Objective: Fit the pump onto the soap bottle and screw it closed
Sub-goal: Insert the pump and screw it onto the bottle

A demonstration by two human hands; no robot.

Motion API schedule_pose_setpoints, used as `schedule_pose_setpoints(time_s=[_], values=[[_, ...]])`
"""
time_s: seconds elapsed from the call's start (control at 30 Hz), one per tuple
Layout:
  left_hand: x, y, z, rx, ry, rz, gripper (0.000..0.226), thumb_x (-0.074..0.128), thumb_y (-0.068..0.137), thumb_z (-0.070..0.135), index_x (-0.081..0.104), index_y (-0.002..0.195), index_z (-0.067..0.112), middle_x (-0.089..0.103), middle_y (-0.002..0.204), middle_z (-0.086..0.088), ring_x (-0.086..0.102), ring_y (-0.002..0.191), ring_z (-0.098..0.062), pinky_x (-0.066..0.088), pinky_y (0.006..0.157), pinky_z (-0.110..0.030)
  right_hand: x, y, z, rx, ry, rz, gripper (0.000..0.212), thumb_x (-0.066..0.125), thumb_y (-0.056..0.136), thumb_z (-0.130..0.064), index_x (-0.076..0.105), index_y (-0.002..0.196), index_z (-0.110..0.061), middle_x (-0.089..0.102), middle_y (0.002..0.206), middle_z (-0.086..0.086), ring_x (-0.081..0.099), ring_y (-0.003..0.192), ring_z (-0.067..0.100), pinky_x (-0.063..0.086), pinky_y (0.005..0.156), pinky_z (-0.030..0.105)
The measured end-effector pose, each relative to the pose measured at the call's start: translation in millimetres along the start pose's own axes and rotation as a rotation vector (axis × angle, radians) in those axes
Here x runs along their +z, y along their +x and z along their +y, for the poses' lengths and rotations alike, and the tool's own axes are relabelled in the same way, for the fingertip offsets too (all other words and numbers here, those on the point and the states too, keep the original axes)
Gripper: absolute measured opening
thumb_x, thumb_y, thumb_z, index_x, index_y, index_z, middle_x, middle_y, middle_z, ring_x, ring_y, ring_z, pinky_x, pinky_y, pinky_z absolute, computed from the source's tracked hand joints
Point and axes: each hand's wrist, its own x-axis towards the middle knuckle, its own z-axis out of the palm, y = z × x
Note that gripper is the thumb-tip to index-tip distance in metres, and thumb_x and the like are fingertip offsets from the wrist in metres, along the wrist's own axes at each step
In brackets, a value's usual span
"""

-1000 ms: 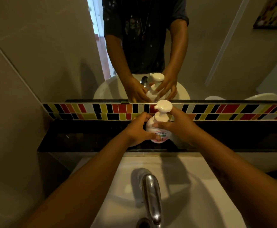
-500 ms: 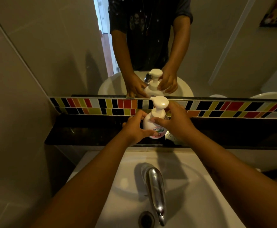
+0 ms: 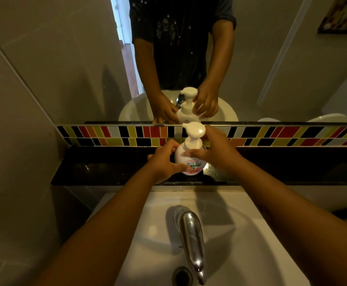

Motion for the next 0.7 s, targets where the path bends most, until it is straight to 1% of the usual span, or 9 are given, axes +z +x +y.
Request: schedule_pose_setpoints(time_s=[0.1,0.17,0.23,0.33,0.4,0.47,0.57,0.63,0.7], values=[[0,0,-2,-0.003,0.002,-0.006,0.055,0.088,0.076,0.03,0.051,0.118,0.031,0.061,0.13,0.004,0.057,0.123,-0.023,0.05,0.105,-0.05,5,-1,2,0.003,-0.019,0.026,0.08,0.082,0.061,-0.042,0.044,0.128,-0.02,0.053,0.131,0.008,0.047,0.125,0.029,0.044,0.1,0.054],[-1,0,-1,-0.013,0.017,-0.005,0.057,0.089,0.072,0.037,0.05,0.114,0.038,0.061,0.131,0.004,0.056,0.125,-0.025,0.049,0.106,-0.053,4,-2,4,0.002,0.028,-0.02,0.082,0.081,0.065,-0.038,0.039,0.134,-0.025,0.05,0.136,0.007,0.045,0.128,0.029,0.044,0.101,0.054],[-1,0,-1,-0.025,0.016,-0.012,0.06,0.088,0.061,0.049,0.048,0.107,0.049,0.06,0.132,0.004,0.054,0.126,-0.028,0.049,0.105,-0.057,2,-5,7,-0.011,0.075,-0.06,0.074,0.075,0.074,-0.031,0.039,0.138,-0.028,0.049,0.14,0.006,0.045,0.129,0.027,0.043,0.103,0.05],[1,3,-6,-0.034,-0.002,-0.025,0.061,0.081,0.048,0.061,0.046,0.099,0.058,0.058,0.133,0.005,0.053,0.127,-0.029,0.051,0.103,-0.057,0,-11,9,-0.006,0.148,-0.038,0.061,0.069,0.08,-0.024,0.044,0.137,-0.023,0.052,0.139,0.007,0.048,0.128,0.026,0.044,0.101,0.044],[0,1,-4,-0.02,0.004,-0.026,0.064,0.08,0.048,0.062,0.047,0.102,0.055,0.058,0.134,0.004,0.053,0.127,-0.029,0.051,0.104,-0.057,1,-14,9,0.01,0.182,0.014,0.06,0.072,0.078,-0.023,0.048,0.133,-0.02,0.054,0.136,0.007,0.049,0.125,0.025,0.045,0.101,0.044],[0,0,-2,-0.008,0.021,-0.018,0.063,0.086,0.06,0.051,0.049,0.11,0.046,0.058,0.134,0.002,0.054,0.127,-0.028,0.05,0.105,-0.056,3,-16,10,0.015,0.168,0.082,0.054,0.075,0.074,-0.024,0.053,0.123,-0.018,0.057,0.128,0.006,0.051,0.121,0.025,0.047,0.099,0.046],[0,1,-5,-0.005,0.015,-0.008,0.06,0.088,0.071,0.038,0.049,0.116,0.04,0.058,0.135,0.001,0.055,0.127,-0.027,0.05,0.106,-0.057,4,-16,10,0.022,0.11,0.132,0.047,0.079,0.07,-0.027,0.052,0.107,-0.019,0.057,0.121,0.006,0.052,0.114,0.023,0.048,0.093,0.039],[0,1,-5,-0.012,0.018,-0.009,0.06,0.088,0.067,0.043,0.048,0.112,0.044,0.058,0.135,0.003,0.055,0.127,-0.027,0.05,0.105,-0.057,2,-14,10,0.037,0.126,0.123,0.051,0.079,0.07,-0.028,0.049,0.11,-0.02,0.055,0.124,0.006,0.052,0.115,0.023,0.049,0.092,0.037],[0,2,-5,-0.019,0.018,-0.012,0.063,0.084,0.057,0.054,0.047,0.108,0.049,0.058,0.135,0.004,0.054,0.127,-0.028,0.05,0.105,-0.057,-2,-12,8,0.035,0.155,0.065,0.06,0.077,0.072,-0.028,0.044,0.123,-0.024,0.051,0.135,0.005,0.048,0.124,0.024,0.046,0.098,0.042]])
